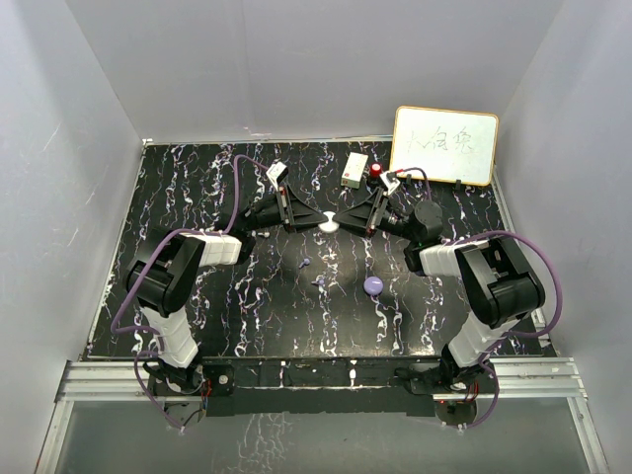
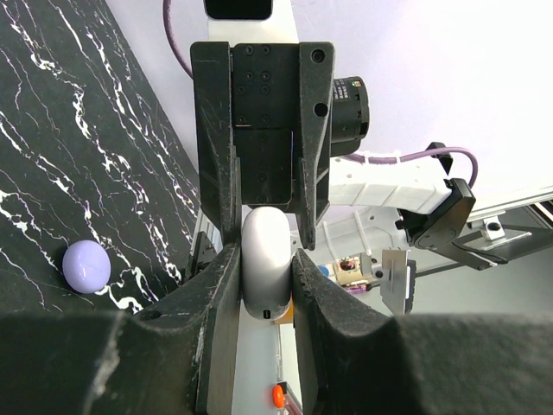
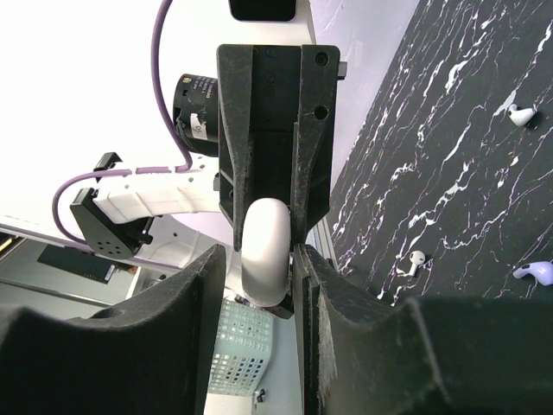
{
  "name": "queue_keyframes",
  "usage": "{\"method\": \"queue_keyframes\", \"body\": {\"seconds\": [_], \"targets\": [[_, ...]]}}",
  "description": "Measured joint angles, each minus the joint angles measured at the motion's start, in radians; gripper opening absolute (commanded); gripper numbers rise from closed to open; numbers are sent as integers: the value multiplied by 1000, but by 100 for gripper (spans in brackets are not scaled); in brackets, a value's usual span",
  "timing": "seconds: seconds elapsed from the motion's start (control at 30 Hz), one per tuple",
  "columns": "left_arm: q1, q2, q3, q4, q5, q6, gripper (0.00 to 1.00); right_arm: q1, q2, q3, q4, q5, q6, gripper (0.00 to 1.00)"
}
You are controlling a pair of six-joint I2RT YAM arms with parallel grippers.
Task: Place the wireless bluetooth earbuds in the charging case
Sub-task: Open the charging case.
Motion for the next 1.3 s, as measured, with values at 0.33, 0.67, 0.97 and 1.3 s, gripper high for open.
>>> {"method": "queue_keyframes", "body": {"seconds": [0.33, 0.67, 0.97, 1.3], "targets": [[0, 0, 0, 0, 1, 0, 0, -8, 10, -5, 37, -4, 14, 35], [0, 0, 0, 0, 0, 0, 0, -9, 14, -5, 43, -8, 26, 33], [0, 0, 0, 0, 0, 1, 0, -9, 23, -5, 50, -8, 30, 33], [0, 0, 0, -10, 0, 13, 0, -9, 32, -5, 55, -11, 35, 30]]}}
